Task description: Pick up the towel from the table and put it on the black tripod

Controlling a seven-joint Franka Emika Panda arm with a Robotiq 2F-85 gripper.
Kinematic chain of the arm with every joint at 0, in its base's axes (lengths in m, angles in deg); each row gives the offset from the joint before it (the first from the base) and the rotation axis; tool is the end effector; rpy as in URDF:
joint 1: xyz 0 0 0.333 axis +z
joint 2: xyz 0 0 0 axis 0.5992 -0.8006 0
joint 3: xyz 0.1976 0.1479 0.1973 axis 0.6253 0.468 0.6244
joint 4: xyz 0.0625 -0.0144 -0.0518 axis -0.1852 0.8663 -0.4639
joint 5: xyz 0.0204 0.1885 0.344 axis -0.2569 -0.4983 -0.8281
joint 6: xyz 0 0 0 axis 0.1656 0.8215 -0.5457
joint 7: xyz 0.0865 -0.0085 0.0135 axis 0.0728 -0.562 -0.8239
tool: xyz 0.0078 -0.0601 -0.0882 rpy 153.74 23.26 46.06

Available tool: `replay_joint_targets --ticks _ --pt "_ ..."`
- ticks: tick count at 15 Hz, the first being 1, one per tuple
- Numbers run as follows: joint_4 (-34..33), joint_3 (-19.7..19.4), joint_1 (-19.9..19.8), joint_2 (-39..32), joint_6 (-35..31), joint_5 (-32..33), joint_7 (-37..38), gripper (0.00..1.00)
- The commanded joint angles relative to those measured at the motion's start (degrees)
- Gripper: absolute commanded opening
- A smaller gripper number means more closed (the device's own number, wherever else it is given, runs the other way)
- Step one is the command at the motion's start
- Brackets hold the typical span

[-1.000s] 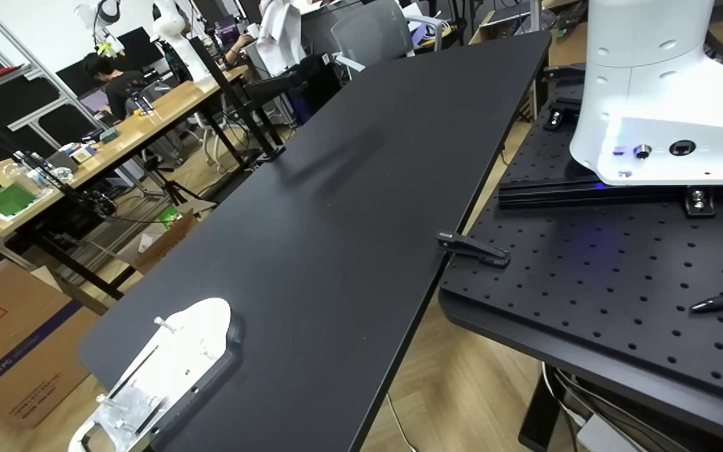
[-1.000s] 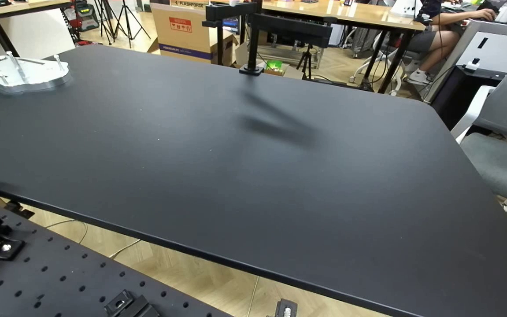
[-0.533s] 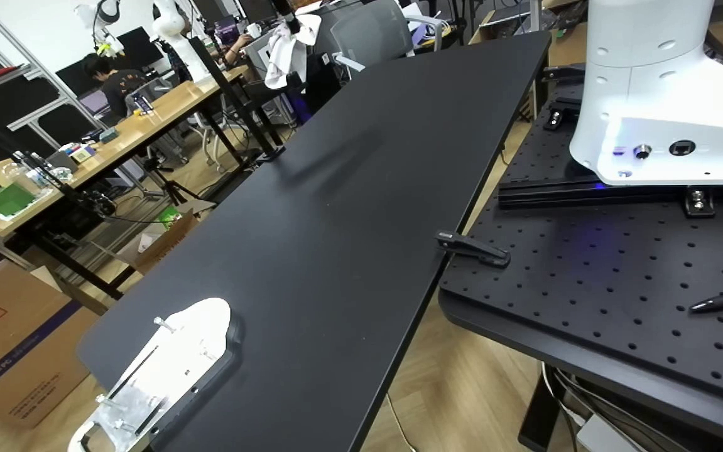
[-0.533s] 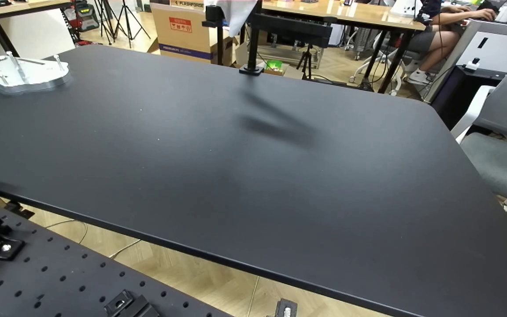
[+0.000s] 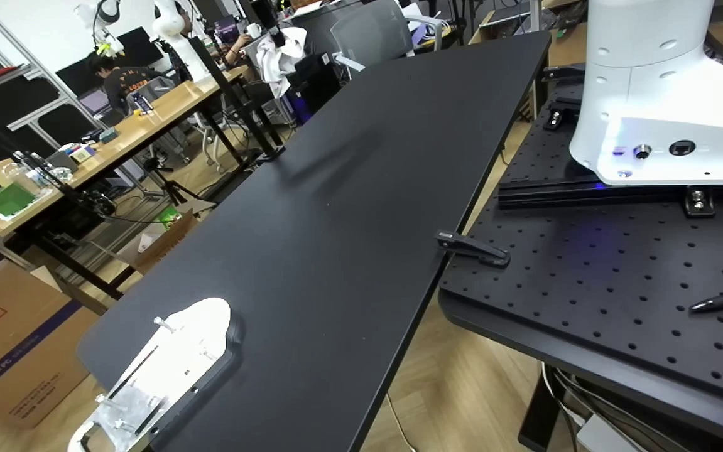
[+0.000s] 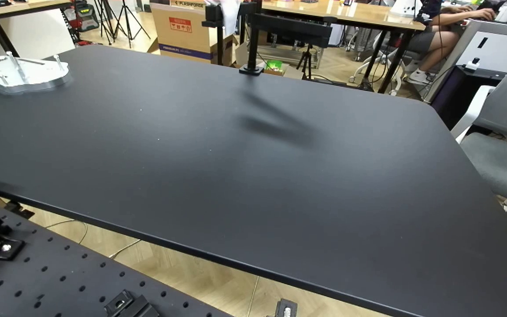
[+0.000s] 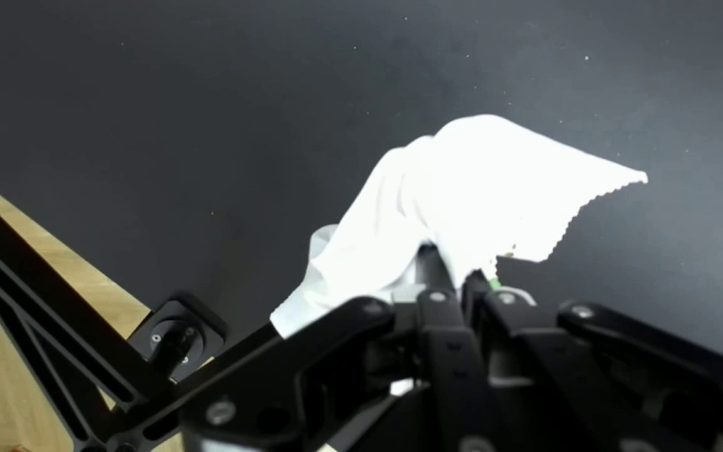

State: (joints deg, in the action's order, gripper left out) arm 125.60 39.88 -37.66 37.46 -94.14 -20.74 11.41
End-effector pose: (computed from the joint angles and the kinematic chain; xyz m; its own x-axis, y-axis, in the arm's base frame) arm 0.6229 0.0256 0.4223 0.6293 0.7771 -0.0102 0.7767 -0.6293 -0.0290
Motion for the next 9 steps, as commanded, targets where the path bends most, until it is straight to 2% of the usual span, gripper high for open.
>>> replay_joint_targets --ticks 1,9 --pt "-0.4 0.4 0.0 -0.7 1.7 0.3 -0.8 0.02" --pt "-1.3 0.4 -0.2 -5.0 2.6 1.1 -0.9 0.02"
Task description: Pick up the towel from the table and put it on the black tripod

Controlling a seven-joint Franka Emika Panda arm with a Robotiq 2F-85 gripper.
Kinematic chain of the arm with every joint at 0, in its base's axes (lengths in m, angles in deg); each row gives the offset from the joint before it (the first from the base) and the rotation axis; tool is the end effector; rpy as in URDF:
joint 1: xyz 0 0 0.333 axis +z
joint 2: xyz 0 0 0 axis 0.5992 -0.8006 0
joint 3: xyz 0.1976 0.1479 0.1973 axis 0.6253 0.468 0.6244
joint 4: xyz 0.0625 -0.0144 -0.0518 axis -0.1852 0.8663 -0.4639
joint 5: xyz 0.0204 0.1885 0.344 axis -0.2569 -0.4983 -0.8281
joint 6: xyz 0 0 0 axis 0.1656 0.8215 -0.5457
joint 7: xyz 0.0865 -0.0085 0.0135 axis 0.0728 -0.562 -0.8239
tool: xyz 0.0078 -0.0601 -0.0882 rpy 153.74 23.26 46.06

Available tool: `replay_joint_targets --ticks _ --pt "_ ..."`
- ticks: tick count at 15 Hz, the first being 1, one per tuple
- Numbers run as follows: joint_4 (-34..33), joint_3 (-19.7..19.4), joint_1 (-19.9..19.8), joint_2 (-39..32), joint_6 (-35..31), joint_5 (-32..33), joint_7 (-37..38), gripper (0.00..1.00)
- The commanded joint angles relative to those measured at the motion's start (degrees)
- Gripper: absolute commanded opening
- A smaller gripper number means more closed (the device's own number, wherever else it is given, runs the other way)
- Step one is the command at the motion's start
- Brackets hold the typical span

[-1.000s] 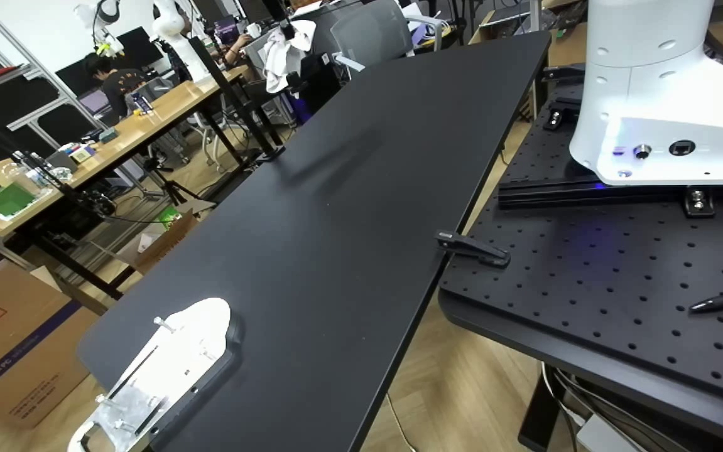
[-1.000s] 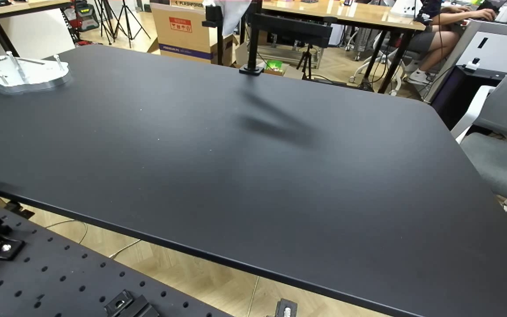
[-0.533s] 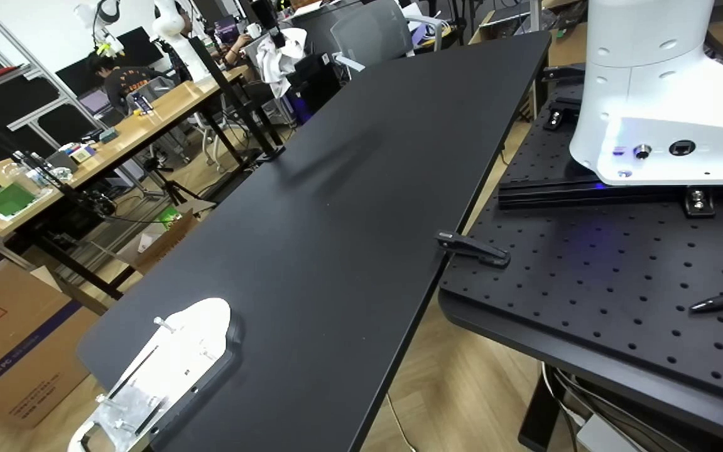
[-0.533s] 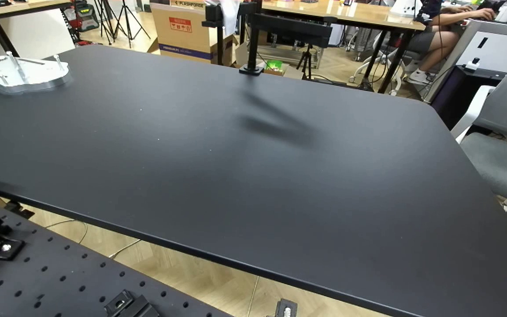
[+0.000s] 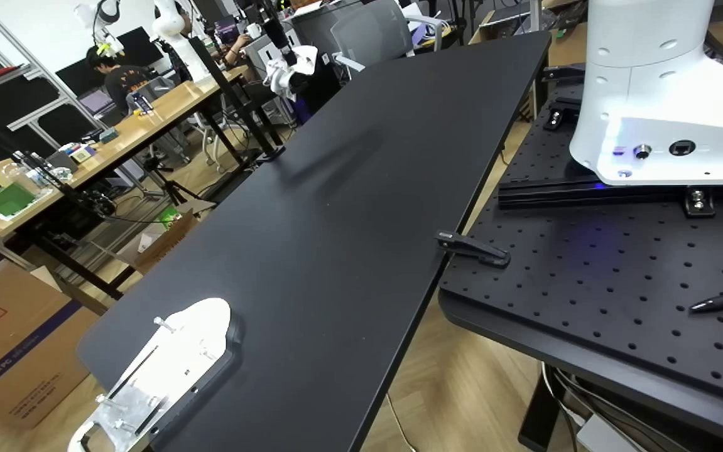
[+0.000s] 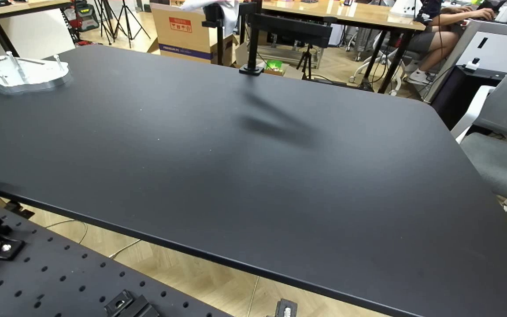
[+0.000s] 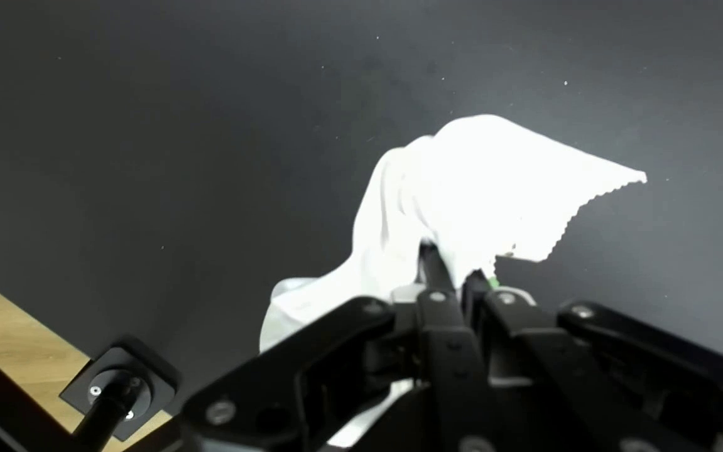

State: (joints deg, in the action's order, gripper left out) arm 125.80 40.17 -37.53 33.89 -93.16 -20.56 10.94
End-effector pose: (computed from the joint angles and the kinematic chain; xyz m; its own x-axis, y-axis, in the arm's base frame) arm 0.6243 0.0296 0.3805 0.6129 0.7877 -0.0624 0.7822 -0.6160 -0.0928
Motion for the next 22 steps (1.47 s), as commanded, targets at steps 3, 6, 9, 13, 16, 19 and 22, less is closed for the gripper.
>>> replay_joint_targets --ticks 3,6,9,13,16,19,22 --pt "-2.2 0.2 -0.2 -2.7 1.9 1.8 -0.3 0.02" --pt "-2.7 0.5 0.1 -2.8 2.9 2.3 -0.3 0.35" --pt "-3.2 0.7 0.4 -2.4 3.8 3.4 0.0 0.49" --pt "-3.9 1.2 1.6 -1.4 4.4 5.6 0.5 0.77" --pt "-4.7 1.6 2.7 -0.7 4.2 7.7 0.6 0.97" --pt "-5.0 2.0 3.6 0.1 3.9 9.4 0.7 1.0" --pt "-4.7 2.3 4.4 1.4 3.9 10.4 0.6 1.0"
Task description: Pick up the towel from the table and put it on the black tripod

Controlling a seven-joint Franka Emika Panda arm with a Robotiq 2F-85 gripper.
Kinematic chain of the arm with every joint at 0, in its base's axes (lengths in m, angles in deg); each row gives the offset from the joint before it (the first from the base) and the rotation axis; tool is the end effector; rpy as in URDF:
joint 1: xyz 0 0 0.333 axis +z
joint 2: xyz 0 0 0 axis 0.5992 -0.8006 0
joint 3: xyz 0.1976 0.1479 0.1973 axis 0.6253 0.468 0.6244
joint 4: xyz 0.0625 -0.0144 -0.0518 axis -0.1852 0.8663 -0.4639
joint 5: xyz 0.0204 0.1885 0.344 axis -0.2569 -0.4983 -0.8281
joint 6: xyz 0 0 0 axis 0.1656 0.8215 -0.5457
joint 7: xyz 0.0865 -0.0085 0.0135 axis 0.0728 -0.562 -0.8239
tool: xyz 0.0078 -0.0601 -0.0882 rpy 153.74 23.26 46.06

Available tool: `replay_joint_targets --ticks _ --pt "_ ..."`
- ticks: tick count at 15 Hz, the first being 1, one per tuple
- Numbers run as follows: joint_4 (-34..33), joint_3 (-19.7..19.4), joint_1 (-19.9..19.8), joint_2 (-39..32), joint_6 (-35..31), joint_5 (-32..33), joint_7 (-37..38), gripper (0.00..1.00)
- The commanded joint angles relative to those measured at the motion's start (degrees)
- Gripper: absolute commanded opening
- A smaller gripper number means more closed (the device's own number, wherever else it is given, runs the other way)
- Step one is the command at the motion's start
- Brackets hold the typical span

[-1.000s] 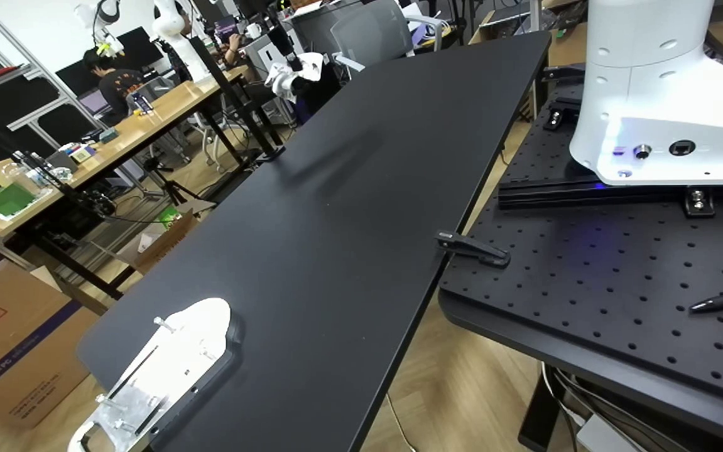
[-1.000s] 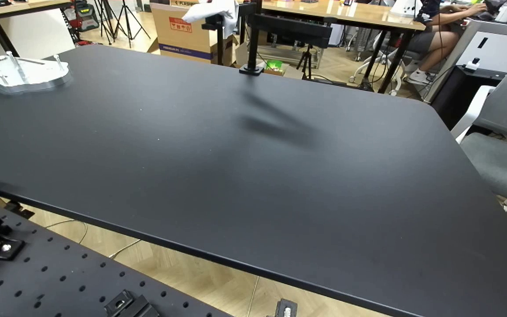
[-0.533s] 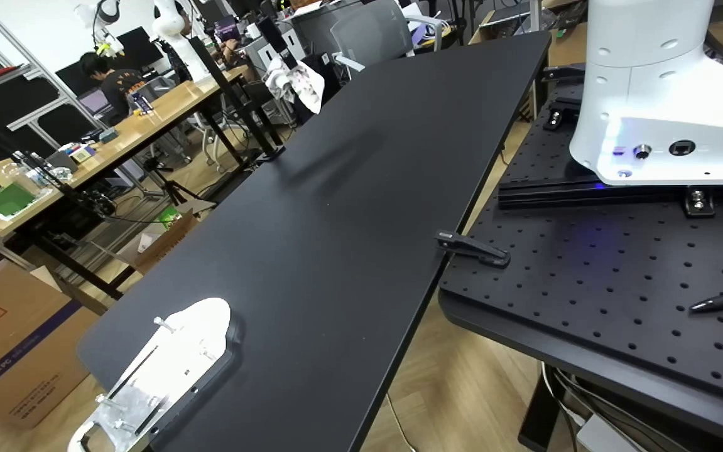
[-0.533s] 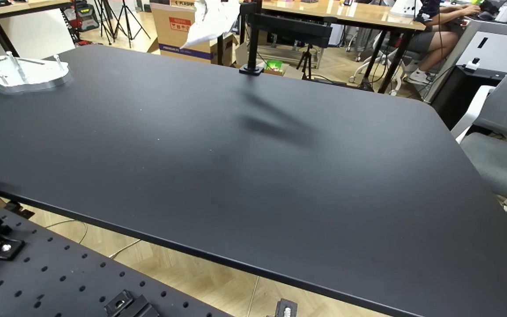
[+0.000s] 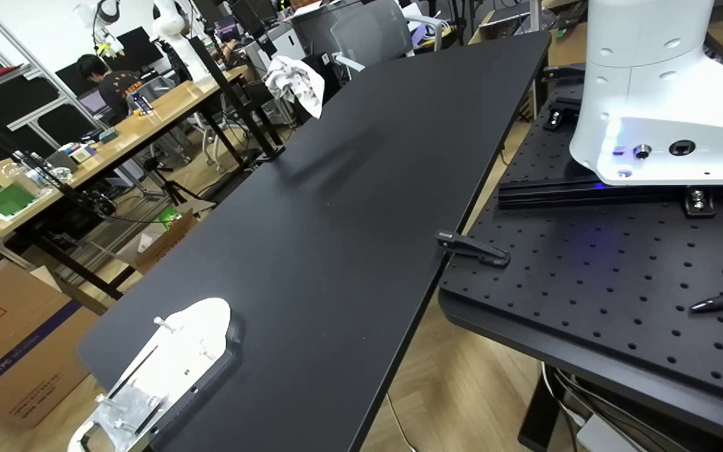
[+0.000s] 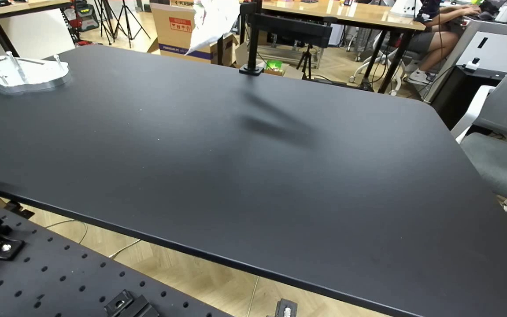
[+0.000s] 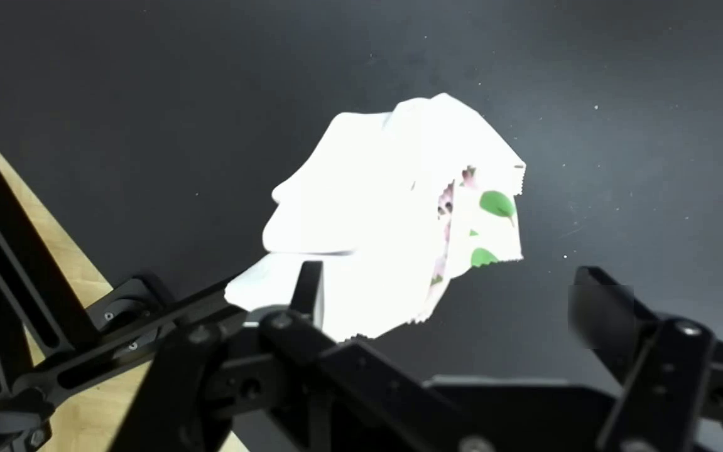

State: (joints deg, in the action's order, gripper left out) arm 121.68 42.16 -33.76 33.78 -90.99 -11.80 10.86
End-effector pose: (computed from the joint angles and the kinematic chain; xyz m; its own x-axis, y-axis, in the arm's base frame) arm 0.6315 0.0809 0.4102 0.4803 0.8660 -0.1389 0.8754 -0.4832 0.0141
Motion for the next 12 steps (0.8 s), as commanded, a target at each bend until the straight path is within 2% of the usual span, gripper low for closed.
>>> replay_joint_targets --ticks 1,5,6,12 --pt "-0.2 0.5 0.9 2.0 1.8 1.7 0.7 1.0" --pt "0.6 2.3 1.8 2.7 6.9 -0.7 -0.7 1.0" --pt "-0.1 1.7 1.2 1.4 4.1 0.1 -0.1 1.0" --pt "0.0 1.9 1.2 1.1 4.3 0.0 -0.1 1.0"
